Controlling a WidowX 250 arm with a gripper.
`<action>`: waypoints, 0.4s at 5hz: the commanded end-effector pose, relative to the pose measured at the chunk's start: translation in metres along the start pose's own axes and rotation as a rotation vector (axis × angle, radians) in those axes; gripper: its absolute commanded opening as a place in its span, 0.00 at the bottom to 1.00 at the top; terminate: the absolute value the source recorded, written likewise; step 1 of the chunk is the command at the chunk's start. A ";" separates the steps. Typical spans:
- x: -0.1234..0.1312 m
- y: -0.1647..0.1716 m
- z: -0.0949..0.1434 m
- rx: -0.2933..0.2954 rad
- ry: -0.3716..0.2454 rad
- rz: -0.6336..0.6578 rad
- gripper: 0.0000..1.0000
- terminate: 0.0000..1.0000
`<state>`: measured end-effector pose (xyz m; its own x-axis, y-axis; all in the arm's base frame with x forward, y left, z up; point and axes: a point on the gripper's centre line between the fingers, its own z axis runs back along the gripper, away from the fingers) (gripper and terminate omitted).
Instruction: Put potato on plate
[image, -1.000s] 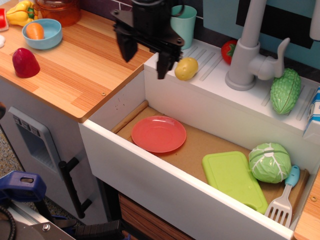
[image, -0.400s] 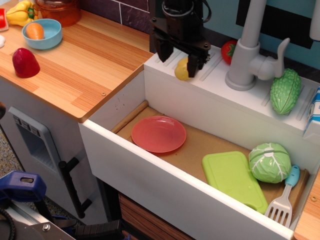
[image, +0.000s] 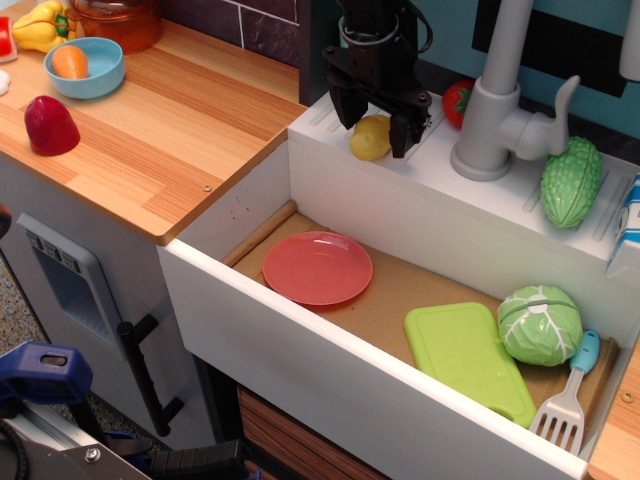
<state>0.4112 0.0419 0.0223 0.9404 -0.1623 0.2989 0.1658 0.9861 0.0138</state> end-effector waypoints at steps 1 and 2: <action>0.010 0.006 0.004 0.006 -0.056 0.043 0.00 0.00; 0.000 -0.001 0.015 0.043 -0.030 0.063 0.00 0.00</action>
<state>0.3845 0.0410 0.0109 0.9723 -0.0768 0.2209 0.0725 0.9970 0.0278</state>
